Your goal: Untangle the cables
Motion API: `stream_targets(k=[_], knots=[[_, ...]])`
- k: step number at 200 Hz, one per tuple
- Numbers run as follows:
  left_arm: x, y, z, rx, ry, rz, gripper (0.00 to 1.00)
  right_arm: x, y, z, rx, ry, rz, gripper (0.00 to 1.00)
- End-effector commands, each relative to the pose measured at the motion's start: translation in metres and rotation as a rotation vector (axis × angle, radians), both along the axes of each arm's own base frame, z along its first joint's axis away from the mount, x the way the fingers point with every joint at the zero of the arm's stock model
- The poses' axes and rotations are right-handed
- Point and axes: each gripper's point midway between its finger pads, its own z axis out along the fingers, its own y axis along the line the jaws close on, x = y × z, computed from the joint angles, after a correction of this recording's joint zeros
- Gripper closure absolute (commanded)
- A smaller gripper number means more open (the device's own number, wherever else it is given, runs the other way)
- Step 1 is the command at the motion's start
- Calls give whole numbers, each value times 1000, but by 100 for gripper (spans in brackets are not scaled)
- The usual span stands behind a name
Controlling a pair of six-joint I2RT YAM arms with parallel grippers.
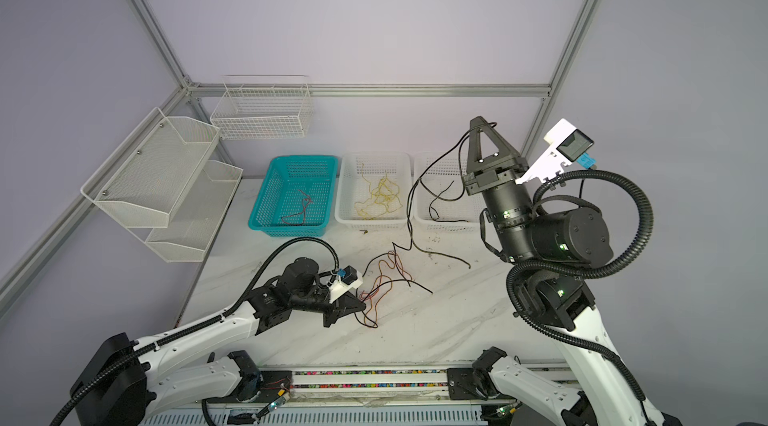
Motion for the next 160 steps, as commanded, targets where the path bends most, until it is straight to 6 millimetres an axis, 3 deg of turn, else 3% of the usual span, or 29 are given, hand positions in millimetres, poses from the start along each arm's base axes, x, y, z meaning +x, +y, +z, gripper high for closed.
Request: stream_targets(k=[1,53,96,126,160], knots=[[7,-9,47,-76,-151,-30,100,37,9,-24,-37,66,-97,100],[-2,-2,77,-177,-295,-30,100,78,44,-75,-104,145,-75,100],[12,15,79,-110,-397,73,100,90,12,-91,-110,223,-281,100],[14,32,103,-148,-533,152,100,107,-1,-118,-150,314,-422,100],[9,59,144,-294,-725,270,100,130,-14,-151,-175,396,-521,100]])
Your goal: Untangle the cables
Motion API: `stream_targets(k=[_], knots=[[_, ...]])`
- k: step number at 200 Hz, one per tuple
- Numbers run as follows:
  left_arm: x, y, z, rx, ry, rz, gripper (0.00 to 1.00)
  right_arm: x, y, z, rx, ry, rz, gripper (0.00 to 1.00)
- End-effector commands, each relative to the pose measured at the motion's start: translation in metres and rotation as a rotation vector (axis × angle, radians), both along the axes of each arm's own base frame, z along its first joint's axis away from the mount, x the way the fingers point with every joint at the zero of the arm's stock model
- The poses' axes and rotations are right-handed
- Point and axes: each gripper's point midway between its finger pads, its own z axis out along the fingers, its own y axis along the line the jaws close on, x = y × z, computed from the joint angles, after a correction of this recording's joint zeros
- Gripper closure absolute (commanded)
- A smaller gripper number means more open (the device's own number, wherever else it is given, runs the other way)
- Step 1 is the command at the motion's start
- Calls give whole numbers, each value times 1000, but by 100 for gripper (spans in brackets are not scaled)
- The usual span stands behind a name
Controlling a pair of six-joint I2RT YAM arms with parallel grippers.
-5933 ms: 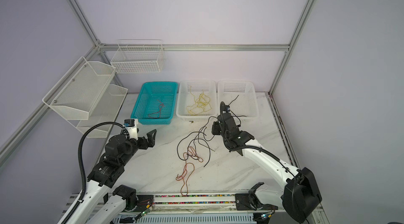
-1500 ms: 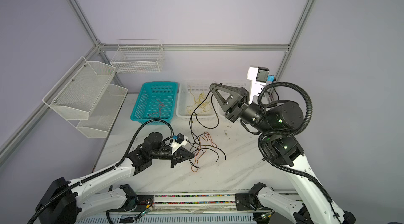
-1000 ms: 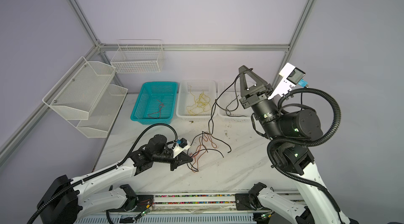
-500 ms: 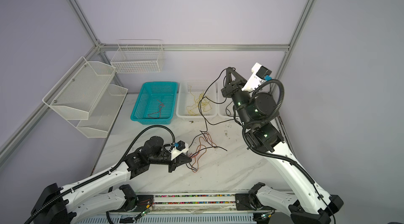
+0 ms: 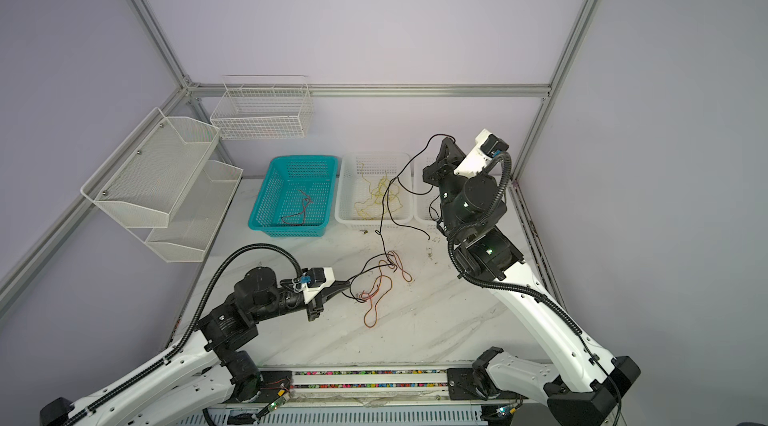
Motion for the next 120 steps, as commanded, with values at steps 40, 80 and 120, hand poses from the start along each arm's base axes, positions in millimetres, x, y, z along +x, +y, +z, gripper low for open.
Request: stream_targets(k=[40,80,120], knots=[[-6,41,56,-242,-280,159,100,43,-22,-64,-53,160,-151,100],[-1,86,88,-460,-325,357,100,59,-40,-96,-81,238,-225,100],[1,108,97,-525,-355,456,100,67,-53,-113,-77,291,-260,100]])
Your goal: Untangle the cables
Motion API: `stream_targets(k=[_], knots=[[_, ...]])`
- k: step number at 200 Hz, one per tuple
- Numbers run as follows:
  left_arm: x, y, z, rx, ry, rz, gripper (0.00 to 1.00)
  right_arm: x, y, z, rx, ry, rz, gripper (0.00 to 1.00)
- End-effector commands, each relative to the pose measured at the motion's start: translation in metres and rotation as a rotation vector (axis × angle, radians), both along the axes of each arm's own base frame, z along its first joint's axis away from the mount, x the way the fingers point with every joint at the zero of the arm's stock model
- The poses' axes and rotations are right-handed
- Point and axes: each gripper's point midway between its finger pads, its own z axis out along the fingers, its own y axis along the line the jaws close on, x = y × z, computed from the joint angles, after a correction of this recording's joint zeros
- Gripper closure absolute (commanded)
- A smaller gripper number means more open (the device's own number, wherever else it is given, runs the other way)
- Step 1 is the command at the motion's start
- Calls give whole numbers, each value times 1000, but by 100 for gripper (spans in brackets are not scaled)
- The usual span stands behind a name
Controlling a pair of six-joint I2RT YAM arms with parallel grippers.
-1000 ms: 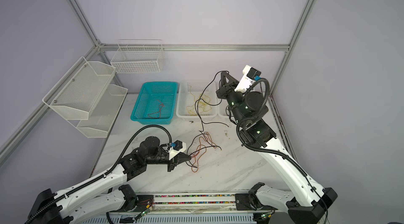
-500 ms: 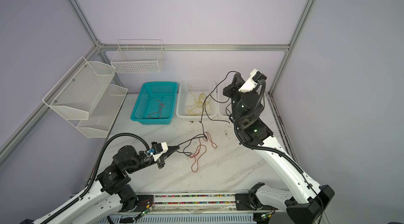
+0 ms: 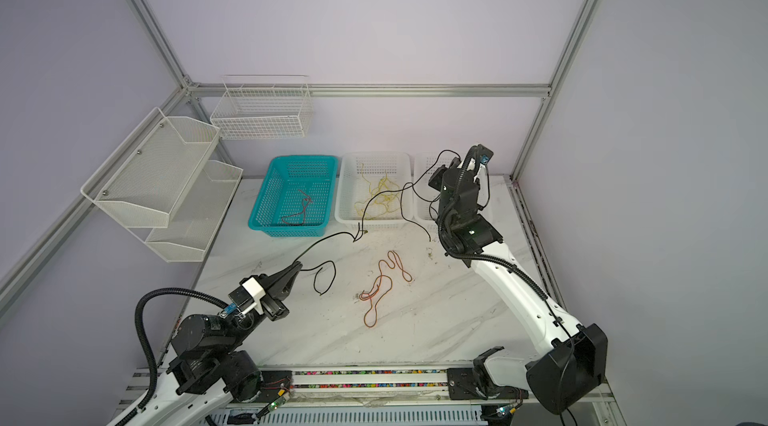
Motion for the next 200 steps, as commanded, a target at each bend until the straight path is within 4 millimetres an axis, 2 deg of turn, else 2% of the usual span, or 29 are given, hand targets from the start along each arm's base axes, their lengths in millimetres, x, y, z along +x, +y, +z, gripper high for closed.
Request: stream_targets(k=[1,13,36,58,107,130,159,179,200], knots=[[6,19,9,-106,-12,82,100,2,-11,-8,13,27,-46,100],[7,22,10,-110,-15,97,100,4,-17,-12,5,50,-69,100],[6,43,19,-193,-29,168,100,0,-31,-14,-8,66,-135,100],[12,37,10,-137,-15,182,100,-8,-36,-2,20,32,-124,100],[37,-20,-36,132,158,49,100,-16,-34,33,55,-31,-81,100],[36,-42,-48,194,191,-45,100,-23,-38,48,66,-64,-89,100],[37,-67,-64,252,258,-153,100,-30,-46,80,67,-122,-122,100],[36,-78,-69,275,287,-208,100,-29,-52,94,54,-139,-169,100],[41,-76,-72,268,310,-185,100,-19,-53,101,22,-139,-207,100]])
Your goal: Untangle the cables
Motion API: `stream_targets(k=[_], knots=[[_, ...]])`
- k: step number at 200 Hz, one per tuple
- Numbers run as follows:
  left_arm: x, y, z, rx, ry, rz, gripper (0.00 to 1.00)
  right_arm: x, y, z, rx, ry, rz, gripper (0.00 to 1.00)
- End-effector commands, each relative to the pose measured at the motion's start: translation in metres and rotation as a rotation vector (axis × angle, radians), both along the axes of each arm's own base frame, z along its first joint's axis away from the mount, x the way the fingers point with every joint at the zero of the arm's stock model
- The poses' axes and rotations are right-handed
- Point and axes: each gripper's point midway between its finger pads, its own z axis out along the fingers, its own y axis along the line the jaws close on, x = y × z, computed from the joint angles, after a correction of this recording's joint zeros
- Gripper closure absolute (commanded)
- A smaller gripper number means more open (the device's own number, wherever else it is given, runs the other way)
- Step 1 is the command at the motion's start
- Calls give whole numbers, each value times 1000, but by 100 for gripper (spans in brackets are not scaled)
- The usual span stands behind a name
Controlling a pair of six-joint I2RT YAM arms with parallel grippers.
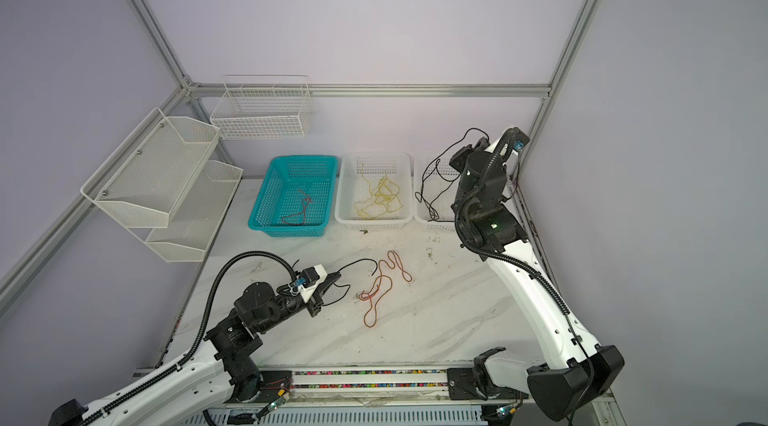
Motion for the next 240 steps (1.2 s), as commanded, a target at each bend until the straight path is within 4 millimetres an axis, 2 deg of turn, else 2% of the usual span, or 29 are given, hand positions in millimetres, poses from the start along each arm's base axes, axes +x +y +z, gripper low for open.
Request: stream_targets(k=[1,20,47,92,115,147,240], knots=[[-2,-5,65,-121,-76,-31,100,6,-9,10,-39,2,-83,100],[-1,-4,60,-106,-64,-22,100,16,-12,14,-71,0,-140,100],[-2,-5,56,-98,-56,-29,100,56,-7,-7,-151,73,-196,100],[-3,-9,48,-76,-41,-48,100,104,-15,-34,-176,124,-222,100],[-2,-9,45,-61,-41,-50,100,121,-19,-47,-191,152,-240,100],[-3,-9,43,-53,-46,-52,100,132,-24,-68,-197,190,-262,100],[-5,-13,39,-41,-35,-74,100,176,-20,-192,-173,417,-181,100]])
